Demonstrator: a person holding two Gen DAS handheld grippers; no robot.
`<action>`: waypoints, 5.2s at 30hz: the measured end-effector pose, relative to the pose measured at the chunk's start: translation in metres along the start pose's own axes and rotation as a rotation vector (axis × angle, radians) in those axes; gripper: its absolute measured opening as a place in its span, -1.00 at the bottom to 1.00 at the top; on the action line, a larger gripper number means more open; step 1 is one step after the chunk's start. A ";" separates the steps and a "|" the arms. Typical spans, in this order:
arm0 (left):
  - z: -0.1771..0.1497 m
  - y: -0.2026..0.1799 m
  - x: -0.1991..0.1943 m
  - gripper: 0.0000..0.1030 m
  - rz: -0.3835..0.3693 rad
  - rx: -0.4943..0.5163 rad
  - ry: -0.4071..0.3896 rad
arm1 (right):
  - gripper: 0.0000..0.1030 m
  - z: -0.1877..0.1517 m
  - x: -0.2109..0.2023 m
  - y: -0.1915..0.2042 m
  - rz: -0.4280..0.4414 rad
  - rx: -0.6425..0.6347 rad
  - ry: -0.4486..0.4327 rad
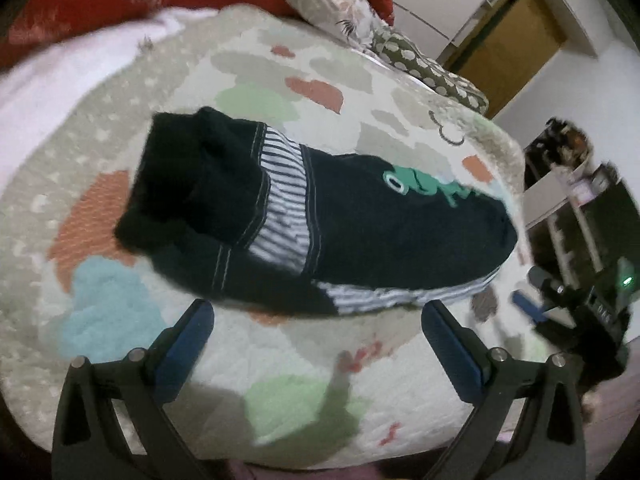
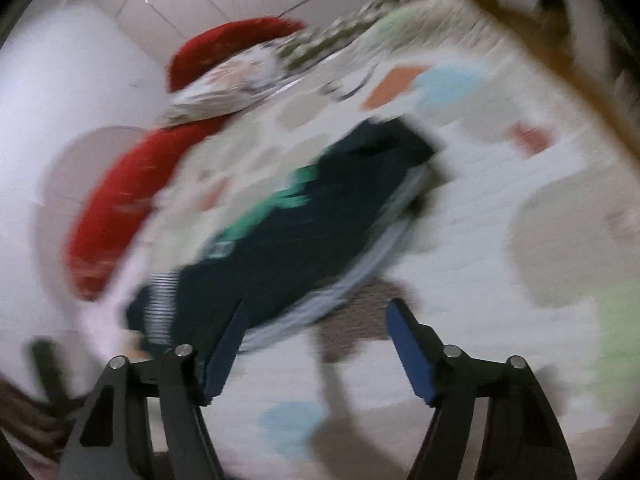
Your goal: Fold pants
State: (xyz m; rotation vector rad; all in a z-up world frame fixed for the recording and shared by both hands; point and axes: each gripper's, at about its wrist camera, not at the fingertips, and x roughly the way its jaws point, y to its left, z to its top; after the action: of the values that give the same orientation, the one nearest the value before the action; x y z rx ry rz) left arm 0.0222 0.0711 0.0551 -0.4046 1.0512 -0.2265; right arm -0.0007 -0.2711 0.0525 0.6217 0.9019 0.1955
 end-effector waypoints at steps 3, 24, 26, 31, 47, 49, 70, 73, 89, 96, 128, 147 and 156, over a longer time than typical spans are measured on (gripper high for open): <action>0.005 0.002 0.001 1.00 0.010 -0.014 -0.014 | 0.41 0.006 0.020 0.005 0.136 0.057 0.088; 0.002 0.003 0.007 0.85 0.141 0.030 -0.059 | 0.41 0.013 0.068 0.015 -0.012 0.043 0.142; -0.001 -0.002 0.006 0.85 0.164 0.059 -0.068 | 0.41 0.013 0.068 0.015 -0.017 0.037 0.139; -0.005 -0.008 0.007 0.85 0.197 0.103 -0.073 | 0.41 0.010 0.067 0.016 -0.029 0.022 0.140; -0.018 -0.014 0.004 0.85 0.205 0.120 -0.063 | 0.41 0.004 0.067 0.014 -0.048 0.026 0.138; -0.018 -0.014 0.005 0.85 0.205 0.119 -0.059 | 0.41 0.003 0.068 0.014 -0.048 0.028 0.138; -0.019 -0.008 0.017 0.85 0.199 0.093 -0.018 | 0.41 0.002 0.069 0.013 -0.050 0.026 0.138; -0.020 -0.007 0.019 0.85 0.199 0.090 -0.012 | 0.42 0.002 0.070 0.013 -0.051 0.025 0.136; 0.001 0.041 -0.012 0.85 -0.138 -0.157 -0.066 | 0.49 -0.001 0.074 0.013 -0.066 -0.001 0.123; 0.007 0.051 -0.004 0.85 -0.281 -0.264 -0.011 | 0.51 -0.003 0.074 0.012 -0.044 0.005 0.118; 0.046 0.024 0.075 -0.31 -0.295 -0.304 0.232 | 0.47 0.026 0.064 0.016 -0.013 0.047 0.125; 0.122 0.011 0.060 -0.84 -0.221 -0.205 0.083 | -0.90 0.095 0.079 0.061 -0.108 -0.100 0.057; 0.208 0.045 0.126 -0.81 -0.071 -0.253 0.107 | -0.85 0.178 0.180 0.118 -0.192 -0.276 0.121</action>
State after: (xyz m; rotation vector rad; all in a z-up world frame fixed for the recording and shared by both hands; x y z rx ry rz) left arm 0.2650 0.1096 0.0262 -0.6643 1.1762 -0.1801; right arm 0.2602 -0.1774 0.0816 0.2673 1.0238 0.1817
